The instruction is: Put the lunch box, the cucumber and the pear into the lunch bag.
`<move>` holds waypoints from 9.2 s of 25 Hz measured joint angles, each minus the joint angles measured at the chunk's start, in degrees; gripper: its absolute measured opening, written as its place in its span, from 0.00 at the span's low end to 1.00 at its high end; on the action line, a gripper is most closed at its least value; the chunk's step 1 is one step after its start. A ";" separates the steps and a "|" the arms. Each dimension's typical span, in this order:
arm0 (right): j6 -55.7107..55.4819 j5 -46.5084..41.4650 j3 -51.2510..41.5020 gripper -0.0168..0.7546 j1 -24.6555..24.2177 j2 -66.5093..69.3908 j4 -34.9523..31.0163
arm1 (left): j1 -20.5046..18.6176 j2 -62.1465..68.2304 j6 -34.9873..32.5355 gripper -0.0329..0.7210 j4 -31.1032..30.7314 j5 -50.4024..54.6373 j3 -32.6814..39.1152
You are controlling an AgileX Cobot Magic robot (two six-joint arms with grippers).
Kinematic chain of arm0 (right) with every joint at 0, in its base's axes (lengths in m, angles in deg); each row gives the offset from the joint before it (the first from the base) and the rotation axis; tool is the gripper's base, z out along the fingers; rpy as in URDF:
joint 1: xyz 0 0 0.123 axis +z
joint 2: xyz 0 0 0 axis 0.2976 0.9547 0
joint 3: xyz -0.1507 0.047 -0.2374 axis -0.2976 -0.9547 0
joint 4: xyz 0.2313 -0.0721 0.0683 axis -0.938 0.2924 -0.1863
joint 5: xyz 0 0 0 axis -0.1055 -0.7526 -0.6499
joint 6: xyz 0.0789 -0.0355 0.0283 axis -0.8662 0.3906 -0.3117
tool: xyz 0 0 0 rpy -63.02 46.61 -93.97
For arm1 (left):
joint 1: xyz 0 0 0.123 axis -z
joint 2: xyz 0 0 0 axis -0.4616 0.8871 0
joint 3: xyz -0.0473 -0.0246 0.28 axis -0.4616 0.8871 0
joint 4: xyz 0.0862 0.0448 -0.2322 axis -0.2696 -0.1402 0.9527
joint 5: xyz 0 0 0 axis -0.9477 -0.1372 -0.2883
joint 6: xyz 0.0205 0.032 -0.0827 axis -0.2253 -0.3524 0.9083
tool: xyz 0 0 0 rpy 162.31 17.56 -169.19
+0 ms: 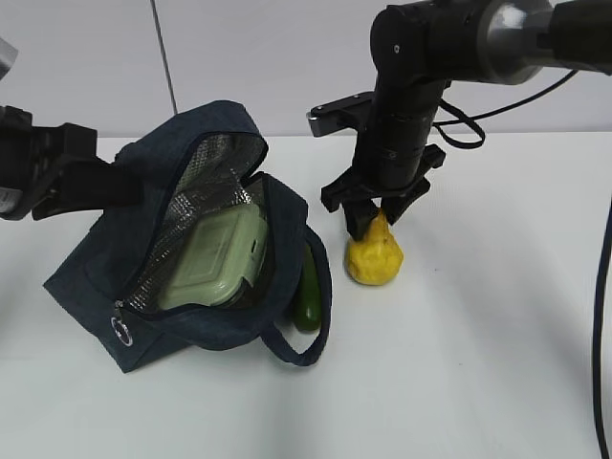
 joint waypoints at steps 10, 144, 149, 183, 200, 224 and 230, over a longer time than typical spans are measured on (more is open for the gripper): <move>0.00 -0.11 0.00 0.40 0.00 0.03 -0.11 | 0.00 0.00 0.00 0.04 0.00 0.00 0.00; -6.38 3.49 6.82 0.70 6.25 7.14 -5.64 | -7.89 0.00 33.60 0.04 -38.84 -1.12 -0.52; -7.18 4.21 6.82 0.70 6.25 8.73 -5.61 | -7.89 0.00 33.60 0.04 -38.96 -1.12 -0.52; -6.68 -7.20 23.35 0.57 6.25 11.86 3.25 | -7.89 0.00 33.60 0.04 -39.07 -1.84 -0.52; -6.47 -8.70 25.35 0.57 6.25 1.05 -7.12 | -7.89 0.00 33.60 0.04 -39.17 -2.32 -0.52; -3.08 -8.80 17.09 0.57 8.39 -1.52 -36.26 | -7.89 0.00 31.25 0.04 -24.82 -0.05 -0.52; -3.73 -8.68 16.99 0.57 8.39 1.01 -41.04 | -7.89 0.00 26.11 0.04 -16.69 1.25 -0.52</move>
